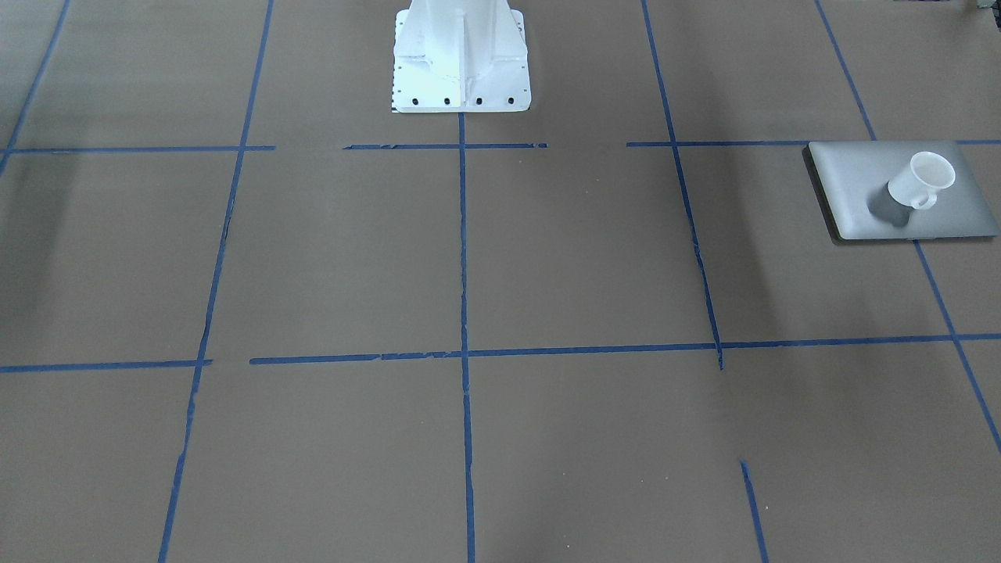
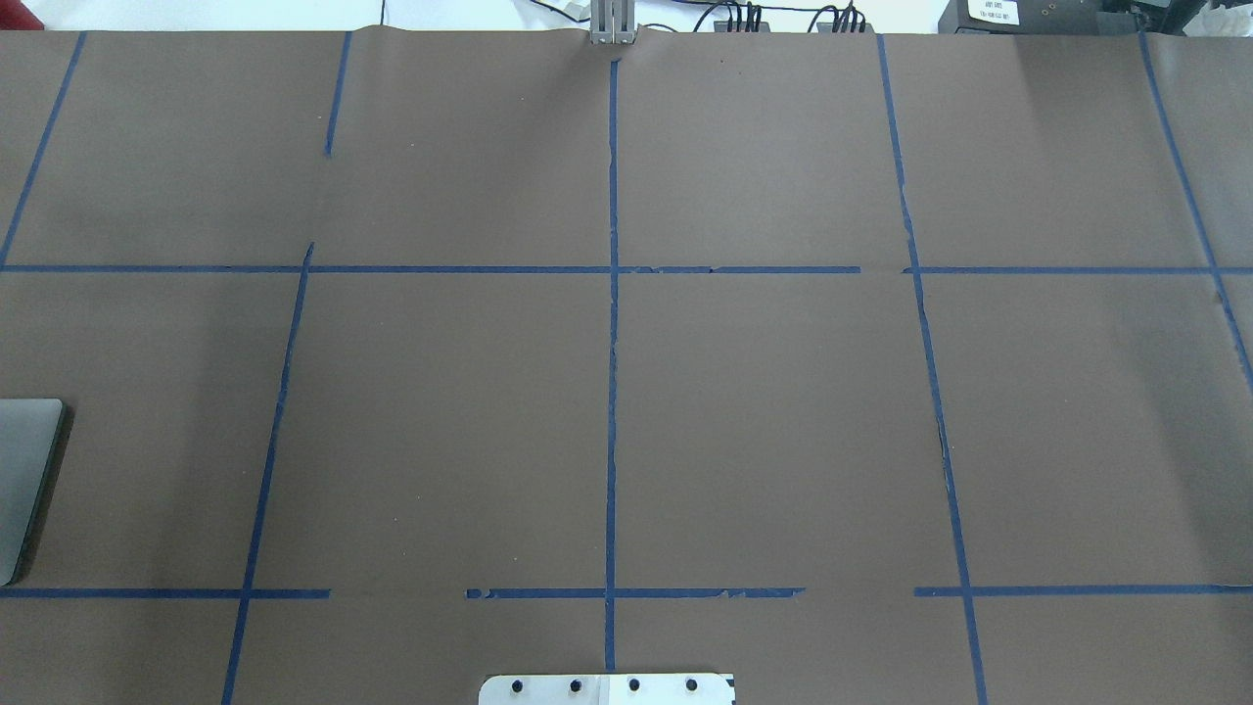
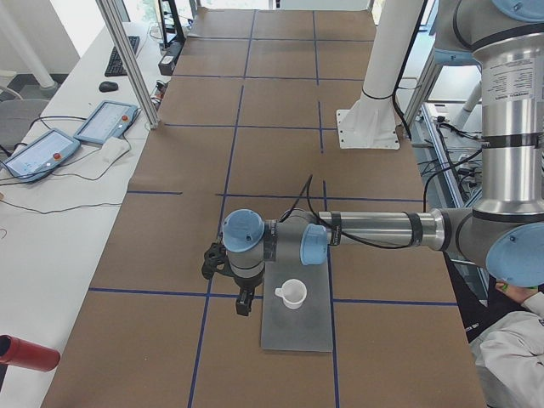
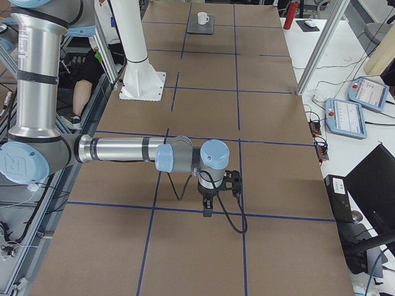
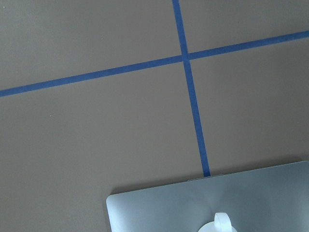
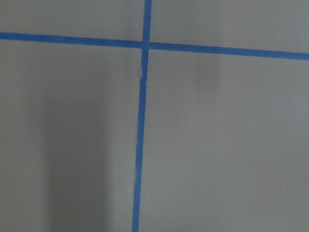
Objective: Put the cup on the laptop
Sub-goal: 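Raise the left gripper away from the cup on the laptop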
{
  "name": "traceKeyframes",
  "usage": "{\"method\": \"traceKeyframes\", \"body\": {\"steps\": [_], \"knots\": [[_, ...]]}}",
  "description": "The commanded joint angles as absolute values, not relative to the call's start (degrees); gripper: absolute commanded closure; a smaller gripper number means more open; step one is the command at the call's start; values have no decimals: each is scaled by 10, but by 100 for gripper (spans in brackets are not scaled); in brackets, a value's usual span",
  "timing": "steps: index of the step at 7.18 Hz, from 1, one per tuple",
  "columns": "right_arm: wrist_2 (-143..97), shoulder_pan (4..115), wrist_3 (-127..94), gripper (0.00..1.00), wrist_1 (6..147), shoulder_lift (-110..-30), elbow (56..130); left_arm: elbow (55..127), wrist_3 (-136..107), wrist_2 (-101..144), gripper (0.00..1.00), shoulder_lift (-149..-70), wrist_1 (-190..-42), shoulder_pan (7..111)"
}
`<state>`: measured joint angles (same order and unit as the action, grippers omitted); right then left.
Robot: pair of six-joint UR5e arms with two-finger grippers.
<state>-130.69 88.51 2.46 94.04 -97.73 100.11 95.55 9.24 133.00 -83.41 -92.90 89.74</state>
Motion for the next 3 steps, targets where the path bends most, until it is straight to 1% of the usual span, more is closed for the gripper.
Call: {"method": "traceKeyframes", "body": {"steps": [1, 3], "knots": [[-1307, 885, 25, 0, 940, -977, 1001, 957, 94, 1331, 0, -834, -929, 897], [-1307, 885, 25, 0, 940, -977, 1001, 956, 96, 1330, 0, -834, -930, 897]]}}
